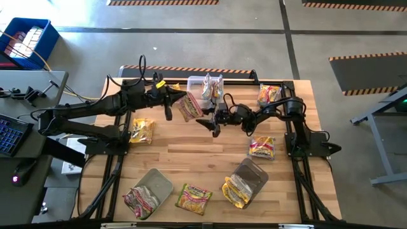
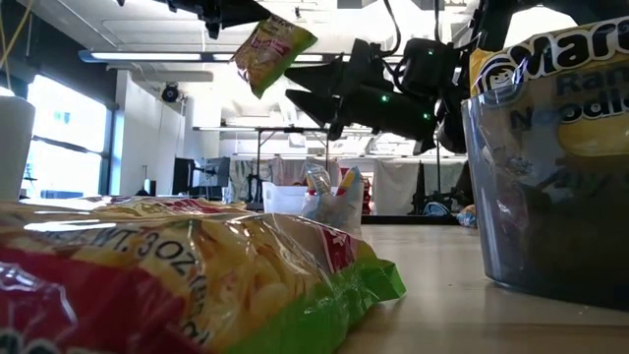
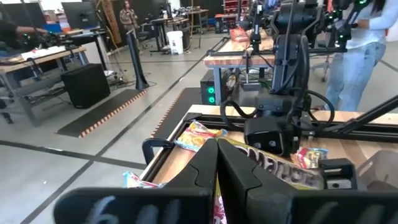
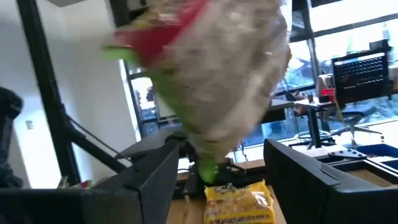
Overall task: Sort Maruchan noodles
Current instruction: Put the green noodle pack into the gray bin
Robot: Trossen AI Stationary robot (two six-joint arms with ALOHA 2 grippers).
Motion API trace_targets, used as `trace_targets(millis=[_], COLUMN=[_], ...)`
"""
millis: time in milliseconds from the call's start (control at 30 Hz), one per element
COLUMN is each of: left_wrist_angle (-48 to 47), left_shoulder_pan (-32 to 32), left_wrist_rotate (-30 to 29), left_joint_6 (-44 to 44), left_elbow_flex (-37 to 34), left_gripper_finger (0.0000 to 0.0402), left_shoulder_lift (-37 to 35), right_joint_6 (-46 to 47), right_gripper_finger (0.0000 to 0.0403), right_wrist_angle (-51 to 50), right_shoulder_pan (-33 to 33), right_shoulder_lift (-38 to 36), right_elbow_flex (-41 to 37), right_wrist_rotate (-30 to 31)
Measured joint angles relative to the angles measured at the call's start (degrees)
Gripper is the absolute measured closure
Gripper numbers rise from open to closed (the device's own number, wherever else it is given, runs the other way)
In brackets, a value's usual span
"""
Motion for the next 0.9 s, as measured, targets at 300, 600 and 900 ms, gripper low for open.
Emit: trace_targets(millis=[300, 600, 900], left_wrist_angle=[0.79, 1.02, 0.78], left_shoulder_pan=[0.04, 0.02, 0.02], left_wrist_rotate=[-0.31, -0.29, -0.27], left_joint_6=[0.52, 0.52, 0.93], left_elbow_flex=[0.07, 0.09, 0.09], left_gripper_finger=[0.0401, 0.0401, 0.0401], left_shoulder_lift=[-0.04, -0.04, -0.04], right_joint_6=[-2.69, -4.63, -6.40], right_gripper_finger=[0.0172, 0.0172, 0.0172], right_wrist_angle=[-0.12, -0.14, -0.23], right_shoulder_pan=[0.05, -0.07, -0.17], right_shoulder_lift=[0.02, 0.02, 0.02], right_elbow_flex=[2.44, 4.07, 4.09], right_wrist_rotate=[1.23, 7.68, 9.61])
